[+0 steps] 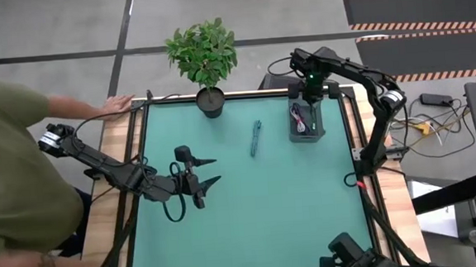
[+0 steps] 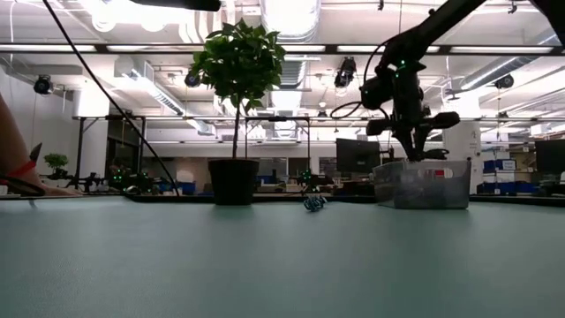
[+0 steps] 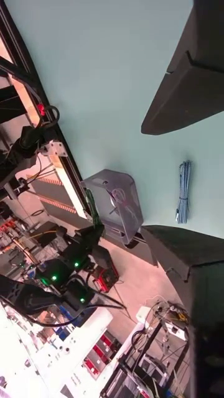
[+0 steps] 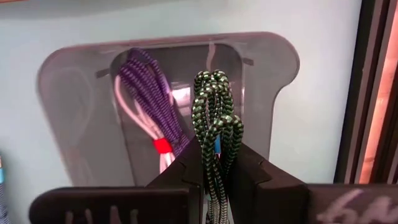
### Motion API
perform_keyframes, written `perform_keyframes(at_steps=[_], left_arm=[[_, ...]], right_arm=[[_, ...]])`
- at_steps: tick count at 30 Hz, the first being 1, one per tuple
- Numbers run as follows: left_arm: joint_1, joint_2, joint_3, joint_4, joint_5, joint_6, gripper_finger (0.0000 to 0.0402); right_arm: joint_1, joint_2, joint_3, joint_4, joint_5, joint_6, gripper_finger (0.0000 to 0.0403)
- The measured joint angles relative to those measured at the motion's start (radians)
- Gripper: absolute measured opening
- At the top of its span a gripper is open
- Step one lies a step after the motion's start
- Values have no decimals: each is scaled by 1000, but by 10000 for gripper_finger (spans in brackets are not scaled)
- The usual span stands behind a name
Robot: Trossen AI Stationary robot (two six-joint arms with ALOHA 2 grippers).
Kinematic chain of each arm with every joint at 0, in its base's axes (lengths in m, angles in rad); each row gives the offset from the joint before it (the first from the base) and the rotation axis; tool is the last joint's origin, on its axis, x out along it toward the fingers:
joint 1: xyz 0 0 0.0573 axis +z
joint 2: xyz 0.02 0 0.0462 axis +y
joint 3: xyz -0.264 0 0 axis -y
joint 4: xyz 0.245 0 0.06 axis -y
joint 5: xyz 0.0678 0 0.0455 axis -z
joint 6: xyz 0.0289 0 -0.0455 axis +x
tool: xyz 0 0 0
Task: Pick and place USB-C Cables
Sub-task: Put the green charger cable into the black bin
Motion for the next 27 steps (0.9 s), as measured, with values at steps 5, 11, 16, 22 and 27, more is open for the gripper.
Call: perform_keyframes(at_steps=[5, 11, 16, 22, 27], left_arm=[[0, 0, 0, -1, 0, 0, 235], [0, 0, 0, -1, 0, 0, 235], [0, 0, 0, -1, 0, 0, 235], [0, 0, 0, -1, 0, -1, 235], [0, 0, 0, -1, 0, 0, 235]], right_arm=[[-9, 37, 0, 1, 2, -13, 28], [-11, 77, 0, 2, 2, -23, 28], [-11, 103, 0, 2, 2, -25, 28], [-11, 121, 0, 2, 26, -29, 28], [-10, 131, -3, 2, 30, -30, 29]])
